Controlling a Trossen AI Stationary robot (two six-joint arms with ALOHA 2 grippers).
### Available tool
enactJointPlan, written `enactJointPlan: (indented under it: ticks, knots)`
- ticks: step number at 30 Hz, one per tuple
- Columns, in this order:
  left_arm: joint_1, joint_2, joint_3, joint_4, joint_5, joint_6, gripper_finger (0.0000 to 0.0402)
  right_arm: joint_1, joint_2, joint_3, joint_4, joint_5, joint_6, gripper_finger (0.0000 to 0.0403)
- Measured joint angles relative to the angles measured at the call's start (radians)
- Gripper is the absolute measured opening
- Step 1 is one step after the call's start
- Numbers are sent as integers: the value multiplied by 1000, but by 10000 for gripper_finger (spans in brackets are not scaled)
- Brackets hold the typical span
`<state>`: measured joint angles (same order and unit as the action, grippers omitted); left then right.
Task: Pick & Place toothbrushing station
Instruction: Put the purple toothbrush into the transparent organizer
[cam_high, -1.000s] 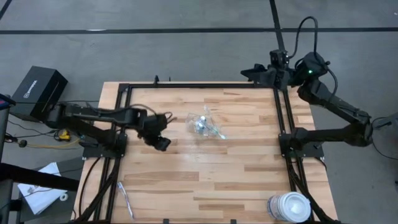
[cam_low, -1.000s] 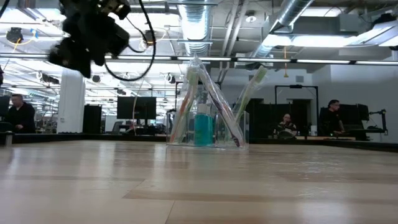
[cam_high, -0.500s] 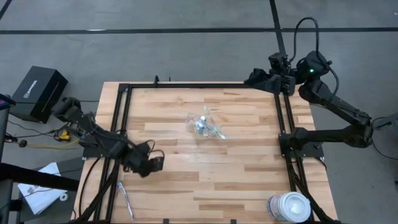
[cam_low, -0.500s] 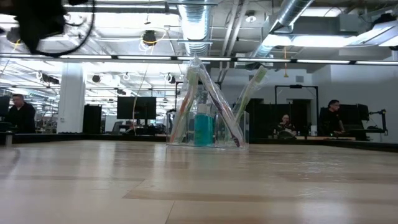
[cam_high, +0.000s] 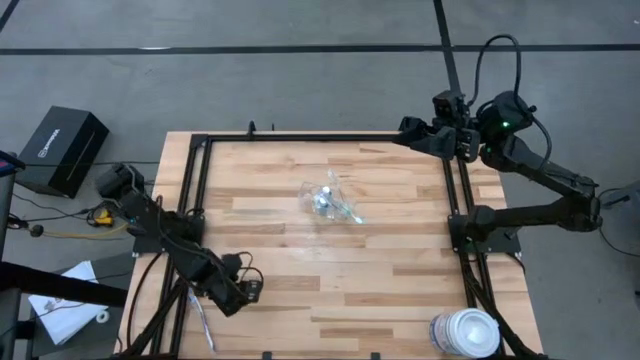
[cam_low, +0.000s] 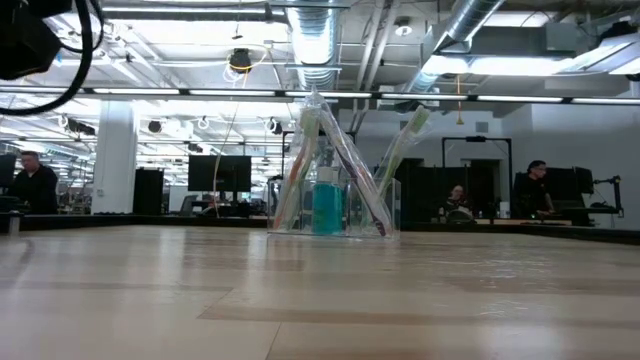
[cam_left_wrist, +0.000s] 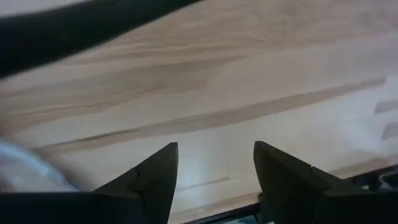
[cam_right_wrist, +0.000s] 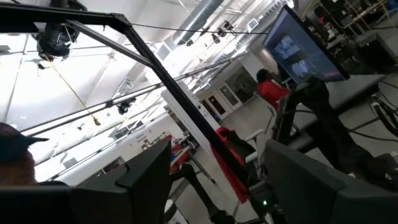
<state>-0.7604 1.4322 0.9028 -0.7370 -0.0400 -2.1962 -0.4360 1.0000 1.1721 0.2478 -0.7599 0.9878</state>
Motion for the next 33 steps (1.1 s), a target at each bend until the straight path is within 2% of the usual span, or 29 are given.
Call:
enactJointPlan:
  ticks: [3,9,15,19,23,25,31,33]
  knots:
    - [-9,32,-1,94,-12,98,205,17,0,0,1,26,21,249]
    - [-30,67,-1,284,33,434,205,45,0,0,35,56,68,249]
    - [-65,69,-1,397,-67,498,205,64,0,0,40,62,59,249]
    - [-90,69,-1,419,-65,542,205,64,0,0,39,56,36,249]
    - [-100,69,-1,413,-47,431,205,63,0,0,40,30,7,249]
    - [-111,69,-1,416,-73,350,205,63,0,0,41,13,6,249]
    - [-180,84,-1,277,-87,-128,204,63,1,0,72,-55,3,249]
    - [-200,84,-2,254,-86,-180,204,63,2,0,82,-68,-2,249]
